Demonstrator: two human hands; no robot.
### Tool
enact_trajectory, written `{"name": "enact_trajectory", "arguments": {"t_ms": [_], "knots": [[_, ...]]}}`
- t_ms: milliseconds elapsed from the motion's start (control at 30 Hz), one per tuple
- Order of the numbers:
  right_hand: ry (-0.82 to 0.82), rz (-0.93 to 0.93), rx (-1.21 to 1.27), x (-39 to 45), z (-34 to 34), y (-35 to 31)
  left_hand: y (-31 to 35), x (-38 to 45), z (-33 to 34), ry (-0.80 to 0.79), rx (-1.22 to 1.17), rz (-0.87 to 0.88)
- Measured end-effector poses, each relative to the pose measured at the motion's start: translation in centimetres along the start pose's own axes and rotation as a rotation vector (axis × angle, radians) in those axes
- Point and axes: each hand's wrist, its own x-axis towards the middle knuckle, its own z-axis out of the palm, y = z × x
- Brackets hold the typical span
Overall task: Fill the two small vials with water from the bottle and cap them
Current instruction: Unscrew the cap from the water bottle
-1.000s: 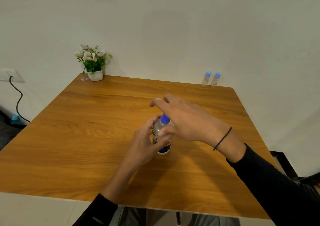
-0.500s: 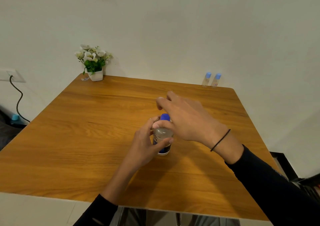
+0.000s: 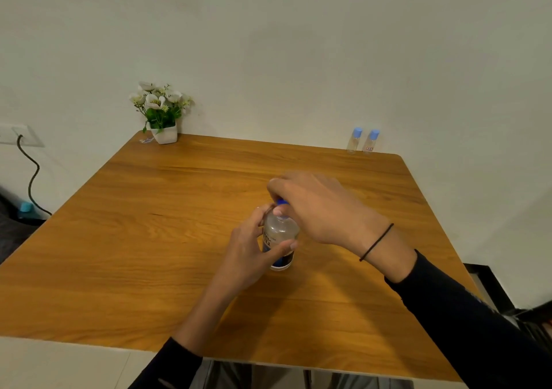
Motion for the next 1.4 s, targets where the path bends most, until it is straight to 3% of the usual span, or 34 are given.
{"name": "enact_trajectory", "arguments": {"t_ms": [167,333,533,700,900,1100,1267,1400], "knots": [[-0.117,-0.037,0.110,-0.4,-0.8,0.0,-0.2,0.0,0.0,0.002,0.011,-0.002],[-0.012,0.023,-0.075,-0.2,-0.3,-0.6,-0.2,0.0,0.0,0.002,0.017,0.005],[-0.108,0.016,0.019,-0.3,-0.7,-0.4,-0.1,-0.1,0.1,-0.004,0.022,-0.008],[-0.058,0.036,-0.126,0.1,-0.7,-1.2,-0.2,0.0,0.1,-0.004,0.041,0.009],[-0.132,0.044,0.048,-0.3,-0.9,-0.9,-0.3,-0.1,0.1,-0.003,0.023,-0.017],[-0.086,0.057,-0.099,0.1,-0.7,-1.5,0.2,-0.2,0.0,-0.018,0.011,-0.013],[-0.128,-0.010,0.019,-0.3,-0.9,-1.2,0.2,-0.2,0.0,-0.028,0.000,-0.022],[-0.022,0.061,-0.041,0.0,-0.4,-1.5,0.0,-0.1,0.0,-0.028,0.041,0.012]]}}
